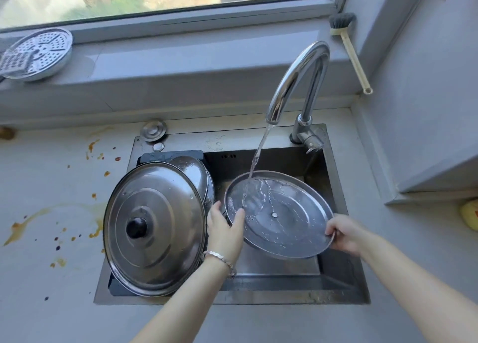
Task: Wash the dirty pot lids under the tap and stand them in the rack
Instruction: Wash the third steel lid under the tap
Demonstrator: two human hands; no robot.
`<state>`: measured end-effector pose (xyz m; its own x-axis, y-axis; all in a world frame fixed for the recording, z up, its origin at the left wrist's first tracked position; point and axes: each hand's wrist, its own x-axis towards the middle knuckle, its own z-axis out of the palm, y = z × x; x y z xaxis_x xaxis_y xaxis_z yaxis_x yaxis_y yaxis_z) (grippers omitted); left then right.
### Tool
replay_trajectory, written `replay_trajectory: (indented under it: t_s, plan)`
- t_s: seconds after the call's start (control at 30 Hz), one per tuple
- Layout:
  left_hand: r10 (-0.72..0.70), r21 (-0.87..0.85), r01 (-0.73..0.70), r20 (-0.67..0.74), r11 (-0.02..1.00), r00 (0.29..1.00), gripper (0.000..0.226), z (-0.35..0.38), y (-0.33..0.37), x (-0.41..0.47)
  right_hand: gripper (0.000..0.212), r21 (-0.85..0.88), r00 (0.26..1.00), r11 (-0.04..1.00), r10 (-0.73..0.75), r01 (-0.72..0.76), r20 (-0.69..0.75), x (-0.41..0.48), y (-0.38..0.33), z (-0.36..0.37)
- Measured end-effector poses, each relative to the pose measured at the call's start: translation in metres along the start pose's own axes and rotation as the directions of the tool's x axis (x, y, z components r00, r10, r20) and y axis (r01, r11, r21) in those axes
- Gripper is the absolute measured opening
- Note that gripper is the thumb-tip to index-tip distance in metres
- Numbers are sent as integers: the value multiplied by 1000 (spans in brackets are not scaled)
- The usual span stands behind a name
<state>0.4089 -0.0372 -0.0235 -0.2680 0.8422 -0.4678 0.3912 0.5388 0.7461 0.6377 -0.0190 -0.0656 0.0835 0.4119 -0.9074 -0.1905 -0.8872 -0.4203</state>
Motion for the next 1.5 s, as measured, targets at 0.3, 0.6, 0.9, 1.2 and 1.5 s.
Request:
replay_trajectory:
  t_s: [0.3, 0.6, 0.9, 1.2, 1.5]
  plan:
    - [-73, -360, 50, -48, 931, 996, 38, -20, 3, 16, 54, 241, 977, 958, -184, 154, 110, -4, 12, 33]
    - [-219, -201, 234, 97, 951, 971, 13, 20, -6, 24, 29, -280, 801, 750, -564, 599, 201, -49, -62, -8]
    - [-345, 113, 339, 36, 934, 938, 36, 10, -25, 29, 39, -692, 839, 587, -542, 419, 49, -19, -76, 3]
    - [-339, 228, 328, 6, 917, 941, 31, 3, -7, 30, 27, -232, 846, 817, -530, 527, 56, 36, -96, 69]
    - [-442, -159, 459, 128, 874, 888, 18, 7, 16, 24, 50, -751, 813, 325, -334, 575, 478, -50, -57, 65]
